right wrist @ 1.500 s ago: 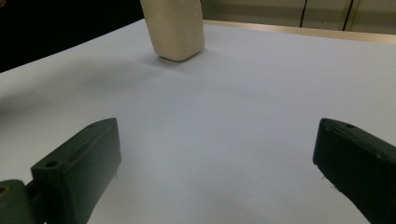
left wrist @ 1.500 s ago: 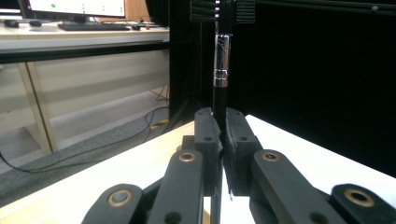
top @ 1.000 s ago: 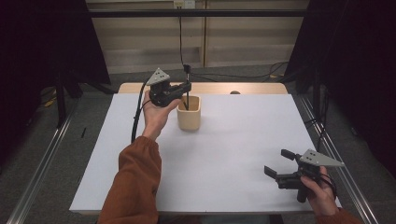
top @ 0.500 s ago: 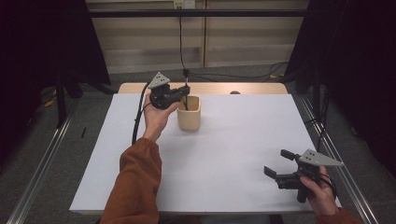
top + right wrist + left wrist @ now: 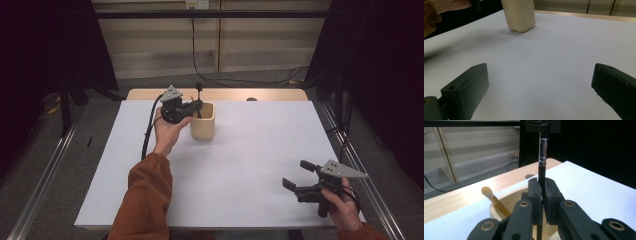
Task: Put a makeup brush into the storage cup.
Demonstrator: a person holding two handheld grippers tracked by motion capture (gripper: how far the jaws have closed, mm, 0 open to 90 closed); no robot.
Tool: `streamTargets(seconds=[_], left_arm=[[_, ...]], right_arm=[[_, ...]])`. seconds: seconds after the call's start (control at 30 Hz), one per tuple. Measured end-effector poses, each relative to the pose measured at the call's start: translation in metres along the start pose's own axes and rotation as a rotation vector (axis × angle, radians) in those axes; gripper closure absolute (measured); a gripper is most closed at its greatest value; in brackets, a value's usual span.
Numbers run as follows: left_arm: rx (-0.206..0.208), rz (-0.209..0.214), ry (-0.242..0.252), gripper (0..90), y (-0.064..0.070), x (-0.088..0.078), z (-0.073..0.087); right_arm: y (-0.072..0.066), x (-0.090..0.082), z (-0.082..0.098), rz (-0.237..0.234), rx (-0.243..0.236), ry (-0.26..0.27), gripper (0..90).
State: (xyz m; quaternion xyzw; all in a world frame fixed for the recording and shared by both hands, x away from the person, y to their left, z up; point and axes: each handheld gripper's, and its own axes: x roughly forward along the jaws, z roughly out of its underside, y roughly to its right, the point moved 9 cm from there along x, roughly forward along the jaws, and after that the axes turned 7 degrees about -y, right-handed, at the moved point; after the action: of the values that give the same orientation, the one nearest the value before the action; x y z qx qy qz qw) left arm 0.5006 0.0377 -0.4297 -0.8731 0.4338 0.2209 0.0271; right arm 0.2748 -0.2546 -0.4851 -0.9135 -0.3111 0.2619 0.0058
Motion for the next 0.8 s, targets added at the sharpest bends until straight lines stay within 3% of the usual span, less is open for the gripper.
streamTargets(seconds=[0.5,0.67,0.8], left_arm=[[0.011,-0.004,-0.018,83.9,0.0052,0.0051,0.0080],[-0.014,-0.034,-0.007,68.7,0.0032,0.0071,0.0068],[-0.032,-0.062,-0.014,47.4,-0.0007,0.0073,0.0088]], right_arm=[[-0.0006,0.0011,0.0006,-0.004,-0.005,-0.006,0.7],[-0.0011,0.0013,0.0011,-0.006,-0.010,-0.011,0.7],[-0.0016,0.0013,0.0012,-0.009,-0.010,-0.011,0.7]])
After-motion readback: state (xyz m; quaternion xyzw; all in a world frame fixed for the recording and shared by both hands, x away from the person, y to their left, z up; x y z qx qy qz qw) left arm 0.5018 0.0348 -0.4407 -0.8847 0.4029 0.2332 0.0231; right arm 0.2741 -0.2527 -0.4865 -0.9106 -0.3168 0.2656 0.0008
